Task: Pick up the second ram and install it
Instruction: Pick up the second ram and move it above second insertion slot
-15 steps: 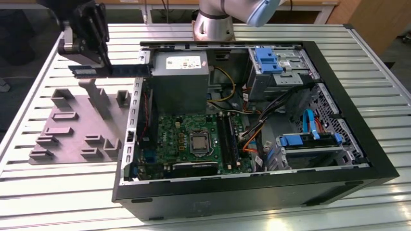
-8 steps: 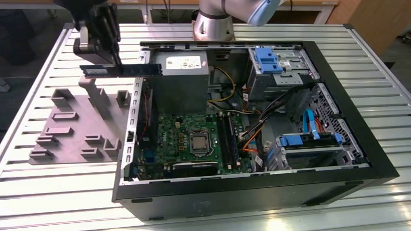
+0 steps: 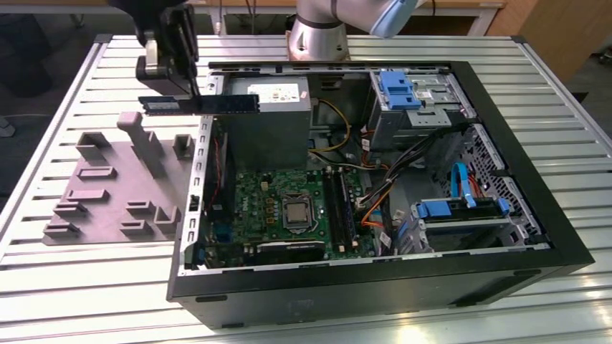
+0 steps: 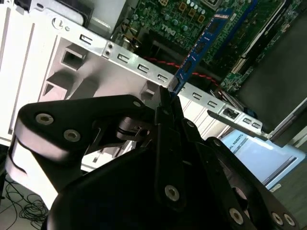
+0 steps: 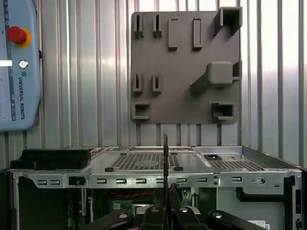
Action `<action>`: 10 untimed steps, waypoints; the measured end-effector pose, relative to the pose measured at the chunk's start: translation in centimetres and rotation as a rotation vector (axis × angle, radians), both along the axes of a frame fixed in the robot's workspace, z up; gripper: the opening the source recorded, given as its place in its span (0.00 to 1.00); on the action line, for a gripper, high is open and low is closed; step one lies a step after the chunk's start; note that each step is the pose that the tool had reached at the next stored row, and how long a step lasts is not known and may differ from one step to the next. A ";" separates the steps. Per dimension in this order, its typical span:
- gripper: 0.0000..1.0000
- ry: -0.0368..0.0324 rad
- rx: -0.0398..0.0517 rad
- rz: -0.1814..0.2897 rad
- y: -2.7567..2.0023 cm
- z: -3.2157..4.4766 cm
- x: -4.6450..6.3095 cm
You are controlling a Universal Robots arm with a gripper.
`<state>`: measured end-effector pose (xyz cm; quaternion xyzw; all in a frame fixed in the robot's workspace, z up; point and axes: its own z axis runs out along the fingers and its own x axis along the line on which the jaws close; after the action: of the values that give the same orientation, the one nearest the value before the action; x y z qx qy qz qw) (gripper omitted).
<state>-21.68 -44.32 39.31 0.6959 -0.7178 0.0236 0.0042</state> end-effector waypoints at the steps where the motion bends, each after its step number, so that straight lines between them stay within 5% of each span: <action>1: 0.14 0.0000 0.0001 0.000 0.00 0.00 0.2; 10: 0.14 0.0000 0.0000 0.000 0.00 0.00 2.1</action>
<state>-19.59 -44.32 39.31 0.6959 -0.7178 0.0236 0.0042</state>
